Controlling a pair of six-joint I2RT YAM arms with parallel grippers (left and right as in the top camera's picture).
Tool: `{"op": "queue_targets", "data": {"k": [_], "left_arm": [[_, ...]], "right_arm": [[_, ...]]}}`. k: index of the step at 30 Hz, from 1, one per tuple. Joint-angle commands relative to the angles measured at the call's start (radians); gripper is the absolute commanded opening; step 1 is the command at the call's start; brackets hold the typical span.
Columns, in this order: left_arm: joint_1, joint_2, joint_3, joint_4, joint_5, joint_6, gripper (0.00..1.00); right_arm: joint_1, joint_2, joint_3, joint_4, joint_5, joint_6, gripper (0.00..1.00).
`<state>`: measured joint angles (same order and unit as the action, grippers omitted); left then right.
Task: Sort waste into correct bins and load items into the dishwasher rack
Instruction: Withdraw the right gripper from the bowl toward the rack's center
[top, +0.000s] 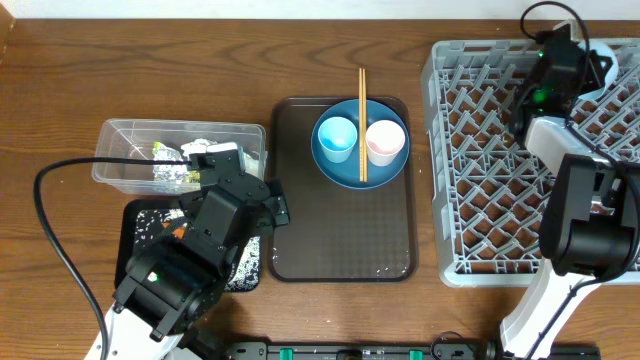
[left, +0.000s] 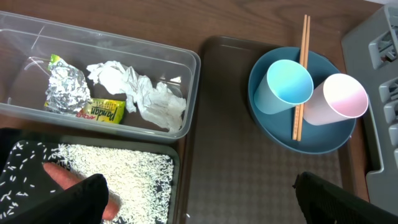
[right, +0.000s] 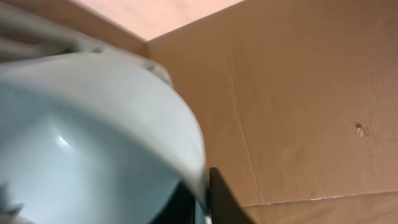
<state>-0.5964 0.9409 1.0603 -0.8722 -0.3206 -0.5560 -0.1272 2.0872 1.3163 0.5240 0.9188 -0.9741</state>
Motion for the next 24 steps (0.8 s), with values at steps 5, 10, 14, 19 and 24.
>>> {"op": "queue_targets", "data": {"k": [5,10,14,19,24], "left_arm": [[0.004,0.000,0.008,-0.003,-0.013,0.005,0.98],[0.004,0.000,0.008,-0.003,-0.013,0.005,0.98],[0.004,0.000,0.008,-0.003,-0.013,0.005,0.98],[0.004,0.000,0.008,-0.003,-0.013,0.005,0.98],[0.004,0.000,0.008,-0.003,-0.013,0.005,0.98]], "right_arm": [[0.053,0.022,0.008,-0.141,0.050,0.039,0.21],[0.079,0.021,0.008,-0.159,0.119,0.088,0.23],[0.102,0.018,0.008,-0.183,0.172,0.088,0.33],[0.146,0.013,0.008,-0.283,0.192,0.107,0.77],[0.196,-0.010,0.008,-0.378,0.191,0.175,0.76]]}}
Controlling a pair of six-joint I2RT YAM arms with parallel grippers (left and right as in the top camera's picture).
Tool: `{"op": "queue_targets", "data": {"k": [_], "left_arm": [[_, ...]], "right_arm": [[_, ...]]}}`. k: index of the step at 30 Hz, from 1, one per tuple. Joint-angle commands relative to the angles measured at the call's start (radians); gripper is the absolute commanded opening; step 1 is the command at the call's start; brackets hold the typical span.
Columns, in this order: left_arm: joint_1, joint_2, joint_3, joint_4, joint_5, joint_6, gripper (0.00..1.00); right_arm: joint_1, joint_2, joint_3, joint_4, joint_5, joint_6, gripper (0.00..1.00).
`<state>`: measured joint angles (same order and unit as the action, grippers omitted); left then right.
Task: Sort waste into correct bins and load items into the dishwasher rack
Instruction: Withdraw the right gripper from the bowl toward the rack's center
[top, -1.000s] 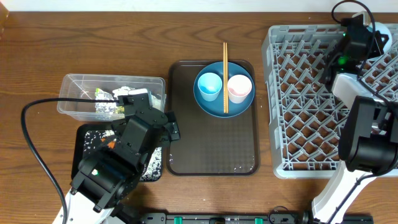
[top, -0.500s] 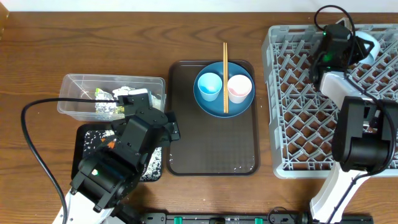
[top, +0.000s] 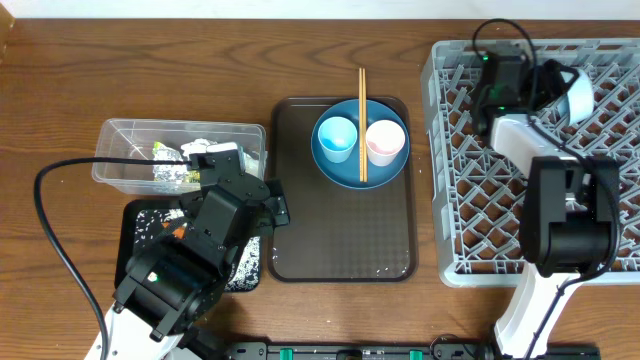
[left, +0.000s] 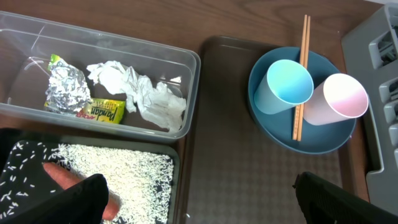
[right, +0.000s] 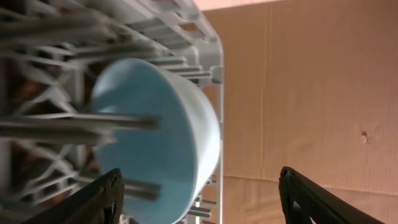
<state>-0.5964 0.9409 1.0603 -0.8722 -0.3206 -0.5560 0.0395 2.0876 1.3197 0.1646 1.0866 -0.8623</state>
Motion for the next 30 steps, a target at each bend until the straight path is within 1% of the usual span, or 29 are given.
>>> {"op": "queue_targets", "data": {"k": [1,5,7,10,14,16,20,24,27,30], "left_arm": [[0.004,0.000,0.008,-0.003,-0.013,0.005,0.98],[0.004,0.000,0.008,-0.003,-0.013,0.005,0.98],[0.004,0.000,0.008,-0.003,-0.013,0.005,0.98],[0.004,0.000,0.008,-0.003,-0.013,0.005,0.98],[0.004,0.000,0.008,-0.003,-0.013,0.005,0.98],[0.004,0.000,0.008,-0.003,-0.013,0.005,0.98],[0.004,0.000,0.008,-0.003,-0.013,0.005,0.98],[0.004,0.000,0.008,-0.003,-0.013,0.005,0.98],[0.004,0.000,0.008,-0.003,-0.013,0.005,0.98],[0.004,0.000,0.008,-0.003,-0.013,0.005,0.98]], "right_arm": [[0.039,-0.019,0.004,-0.037,0.020,0.071,0.76],[0.073,-0.076,0.004,-0.126,-0.009,0.139,0.74],[0.084,-0.126,0.004,-0.203,-0.068,0.202,0.73],[0.099,-0.228,0.004,-0.345,-0.209,0.318,0.69],[0.103,-0.391,0.004,-0.523,-0.418,0.508,0.63],[0.103,-0.461,0.004,-0.598,-0.537,0.587,0.61],[0.104,-0.592,0.004,-0.764,-0.880,0.694,0.60],[0.105,-0.670,0.004,-0.871,-1.180,0.861,0.49],[0.106,-0.698,0.004,-0.956,-1.341,0.972,0.49],[0.106,-0.700,0.004,-1.050,-1.432,1.007,0.50]]}}
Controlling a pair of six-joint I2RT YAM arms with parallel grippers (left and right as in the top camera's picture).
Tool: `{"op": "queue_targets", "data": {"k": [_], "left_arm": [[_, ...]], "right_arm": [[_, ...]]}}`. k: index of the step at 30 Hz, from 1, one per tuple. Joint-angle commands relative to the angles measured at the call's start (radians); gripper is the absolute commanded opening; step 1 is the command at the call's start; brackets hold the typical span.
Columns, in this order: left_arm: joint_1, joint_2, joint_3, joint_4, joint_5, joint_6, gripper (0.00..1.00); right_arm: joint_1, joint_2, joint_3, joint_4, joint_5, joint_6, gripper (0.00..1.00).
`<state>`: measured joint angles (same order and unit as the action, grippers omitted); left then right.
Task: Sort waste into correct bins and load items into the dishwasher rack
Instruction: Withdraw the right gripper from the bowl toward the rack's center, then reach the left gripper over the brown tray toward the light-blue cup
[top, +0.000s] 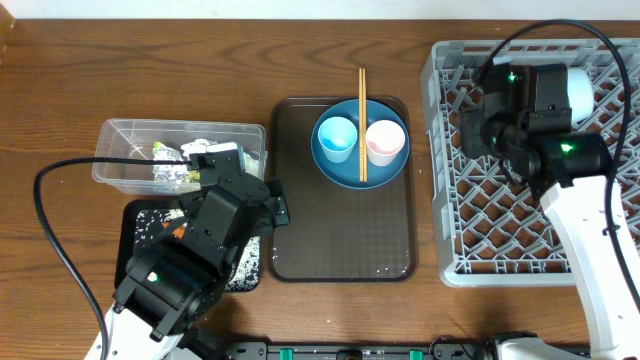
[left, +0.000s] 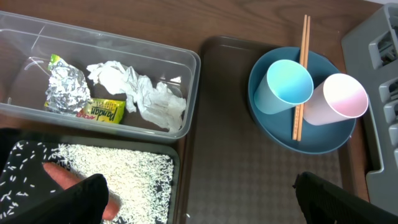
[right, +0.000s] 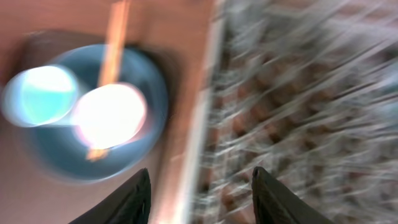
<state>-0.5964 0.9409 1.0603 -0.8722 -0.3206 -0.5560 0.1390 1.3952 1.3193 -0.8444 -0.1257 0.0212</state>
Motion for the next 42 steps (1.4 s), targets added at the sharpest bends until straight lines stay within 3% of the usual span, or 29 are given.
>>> {"op": "queue_targets", "data": {"k": [1,9,42], "left_arm": [[0.004,0.000,0.008,-0.003,-0.013,0.005,0.98],[0.004,0.000,0.008,-0.003,-0.013,0.005,0.98],[0.004,0.000,0.008,-0.003,-0.013,0.005,0.98]], "right_arm": [[0.006,-0.008,0.005,-0.077,-0.222,0.124,0.51],[-0.002,-0.010,0.005,-0.290,-0.221,0.101,0.47],[-0.009,-0.314,0.005,-0.526,-0.188,0.007,0.57]]}}
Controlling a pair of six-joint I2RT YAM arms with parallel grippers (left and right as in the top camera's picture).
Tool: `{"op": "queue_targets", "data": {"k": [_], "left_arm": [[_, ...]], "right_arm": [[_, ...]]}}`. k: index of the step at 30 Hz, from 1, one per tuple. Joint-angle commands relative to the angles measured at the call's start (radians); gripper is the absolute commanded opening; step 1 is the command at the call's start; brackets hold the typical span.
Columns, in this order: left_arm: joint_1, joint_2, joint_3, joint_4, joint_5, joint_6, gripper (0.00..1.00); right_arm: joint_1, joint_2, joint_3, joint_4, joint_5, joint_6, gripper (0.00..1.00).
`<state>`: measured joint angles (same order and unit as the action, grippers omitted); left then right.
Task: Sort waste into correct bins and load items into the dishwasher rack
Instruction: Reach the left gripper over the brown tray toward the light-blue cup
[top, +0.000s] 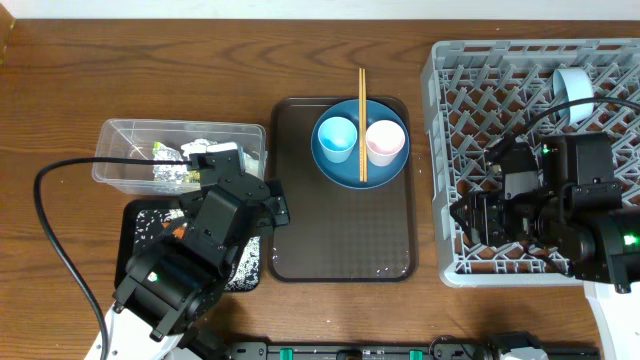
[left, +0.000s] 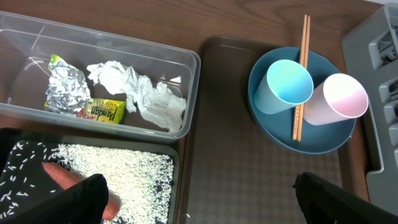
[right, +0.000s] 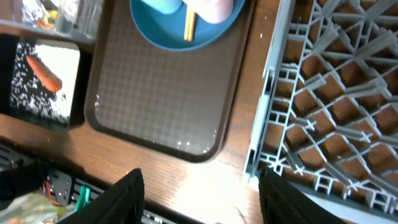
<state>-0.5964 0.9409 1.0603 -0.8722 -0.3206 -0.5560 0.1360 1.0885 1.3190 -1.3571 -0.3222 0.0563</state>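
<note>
A blue plate (top: 345, 168) on the brown tray (top: 340, 230) carries a blue cup (top: 336, 136), a pink cup (top: 385, 142) and chopsticks (top: 362, 100) laid across it. The grey rack (top: 470, 70) at the right holds a pale blue bowl (top: 572, 82) on edge at its far right. My right gripper (right: 202, 199) is open and empty, above the table's front edge between the tray and the rack's near-left corner. My left gripper (left: 199, 205) is open and empty above the seam between the black tray and the brown tray.
A clear bin (left: 124, 43) at the left holds a foil ball (left: 65, 87), a yellow wrapper (left: 102, 112) and crumpled tissue (left: 140, 90). In front of it a black tray (top: 140, 215) holds spilled rice (left: 124, 165) and an orange sausage-like piece (right: 45, 73).
My right arm has moved from the rack's far left part to its near-left corner, and its camera now looks down on the tray's front and the rack's edge. The left arm has not moved.
My right gripper was at the rack's far end with the pale blue bowl filling its view. Then the bowl stood in the rack and the gripper was open, apart from it. It then stood over the rack's left side, and now at the near-left corner.
</note>
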Motion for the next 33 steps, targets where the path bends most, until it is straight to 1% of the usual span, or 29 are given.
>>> {"op": "queue_targets", "data": {"k": [1,9,17,28,29,31,33], "left_arm": [[0.004,0.000,0.008,-0.003,-0.013,0.005,0.98],[0.004,0.000,0.008,-0.003,-0.013,0.005,0.98],[0.004,0.000,0.008,-0.003,-0.013,0.005,0.98],[0.004,0.000,0.008,-0.003,-0.013,0.005,0.98],[0.004,0.000,0.008,-0.003,-0.013,0.005,0.98],[0.004,0.000,0.008,-0.003,-0.013,0.005,0.98],[0.004,0.000,0.008,-0.003,-0.013,0.005,0.98]], "right_arm": [[-0.006,-0.007,0.005,-0.024,0.008,-0.028,0.57],[-0.006,-0.007,0.005,-0.042,0.008,-0.028,0.59],[-0.006,-0.006,0.005,-0.008,0.008,-0.028,0.63],[-0.006,-0.007,0.005,-0.023,0.008,-0.028,0.64],[-0.006,-0.007,0.005,-0.028,0.008,-0.028,0.64],[-0.006,-0.006,0.005,-0.040,0.008,-0.028,0.70],[-0.006,-0.006,0.005,-0.050,0.008,-0.028,0.72]]}}
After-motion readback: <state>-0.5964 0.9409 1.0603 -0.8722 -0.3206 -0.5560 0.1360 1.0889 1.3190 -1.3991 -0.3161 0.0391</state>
